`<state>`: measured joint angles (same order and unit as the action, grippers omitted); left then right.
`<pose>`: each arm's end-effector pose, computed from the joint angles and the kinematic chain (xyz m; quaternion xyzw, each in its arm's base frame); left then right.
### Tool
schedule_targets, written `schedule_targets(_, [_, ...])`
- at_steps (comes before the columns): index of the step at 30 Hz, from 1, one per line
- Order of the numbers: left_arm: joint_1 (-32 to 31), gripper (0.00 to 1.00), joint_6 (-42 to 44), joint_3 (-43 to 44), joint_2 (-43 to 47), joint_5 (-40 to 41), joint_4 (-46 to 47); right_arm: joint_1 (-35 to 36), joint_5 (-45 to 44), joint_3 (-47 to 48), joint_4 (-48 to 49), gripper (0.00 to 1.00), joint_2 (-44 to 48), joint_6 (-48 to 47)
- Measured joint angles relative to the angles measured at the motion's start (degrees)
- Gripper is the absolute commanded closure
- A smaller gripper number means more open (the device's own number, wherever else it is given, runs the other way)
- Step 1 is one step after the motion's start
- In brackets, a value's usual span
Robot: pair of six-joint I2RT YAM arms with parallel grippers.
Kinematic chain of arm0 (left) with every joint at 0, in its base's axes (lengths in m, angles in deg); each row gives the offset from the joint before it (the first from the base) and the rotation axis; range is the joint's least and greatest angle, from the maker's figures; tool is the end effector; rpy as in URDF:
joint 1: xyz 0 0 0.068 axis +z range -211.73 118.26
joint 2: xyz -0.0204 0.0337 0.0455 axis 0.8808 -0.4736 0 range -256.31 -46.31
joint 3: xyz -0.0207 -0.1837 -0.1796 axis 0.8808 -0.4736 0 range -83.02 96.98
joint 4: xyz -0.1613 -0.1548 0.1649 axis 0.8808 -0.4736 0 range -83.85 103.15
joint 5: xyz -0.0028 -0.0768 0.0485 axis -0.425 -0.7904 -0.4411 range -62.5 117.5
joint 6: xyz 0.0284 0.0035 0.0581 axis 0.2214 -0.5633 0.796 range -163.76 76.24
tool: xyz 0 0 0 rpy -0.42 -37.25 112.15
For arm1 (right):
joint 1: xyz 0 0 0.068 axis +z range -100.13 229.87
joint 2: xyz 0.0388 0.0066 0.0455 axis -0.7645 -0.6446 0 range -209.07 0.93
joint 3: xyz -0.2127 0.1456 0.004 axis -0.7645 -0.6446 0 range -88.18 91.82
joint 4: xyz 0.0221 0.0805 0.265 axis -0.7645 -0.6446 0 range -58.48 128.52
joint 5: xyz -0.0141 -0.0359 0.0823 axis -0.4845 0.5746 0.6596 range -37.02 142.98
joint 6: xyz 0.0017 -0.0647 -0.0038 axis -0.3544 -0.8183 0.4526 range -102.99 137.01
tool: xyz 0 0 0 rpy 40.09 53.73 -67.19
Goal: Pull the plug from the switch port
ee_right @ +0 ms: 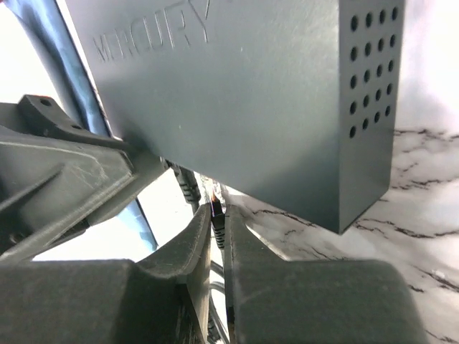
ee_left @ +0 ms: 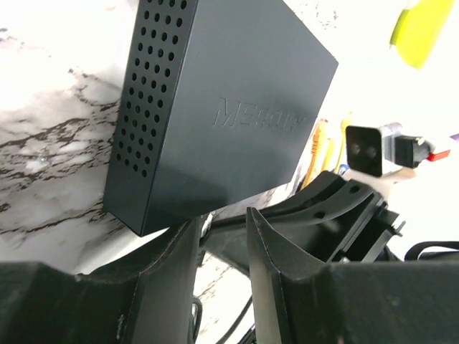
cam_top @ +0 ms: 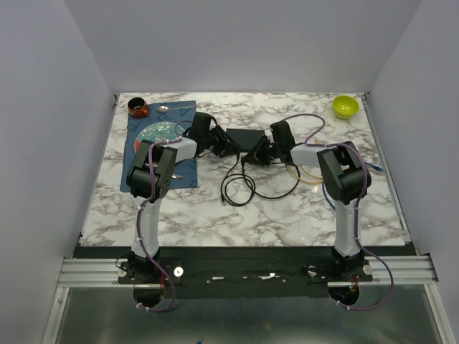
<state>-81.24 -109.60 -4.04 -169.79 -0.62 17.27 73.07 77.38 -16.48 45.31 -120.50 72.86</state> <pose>0.4413 -0.1816 0.1028 -0.2527 0.8496 -0.4380 0.1498 0.4079 0.1977 0.0822 0.1709 0.8837 0.3978 0.1777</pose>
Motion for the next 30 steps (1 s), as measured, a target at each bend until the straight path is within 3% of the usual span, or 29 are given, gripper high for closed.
schedule_targets(6, [0.0, 0.56, -0.5, 0.15, -0.09, 0.0, 0.5, 0.09, 0.55, -1.79, -0.98, 0.99, 1.77, -0.76])
schedule_targets(12, [0.48, 0.55, -0.7, -0.72, 0.83, 0.15, 1.05, 0.11, -5.6, -6.97, -4.33, 0.99, 12.83, -3.61])
schedule_targets(22, [7.34, 0.53, -1.55, -8.92, 13.68, 2.8, 2.71, -1.25, -27.69, 3.3, -12.5, 0.99, 33.73, -14.12])
schedule_targets(30, [6.4, 0.53, -1.62, -14.01, 16.31, 2.82, 4.28, -12.76, -43.23, -0.37, -20.65, 0.99, 41.03, -14.91])
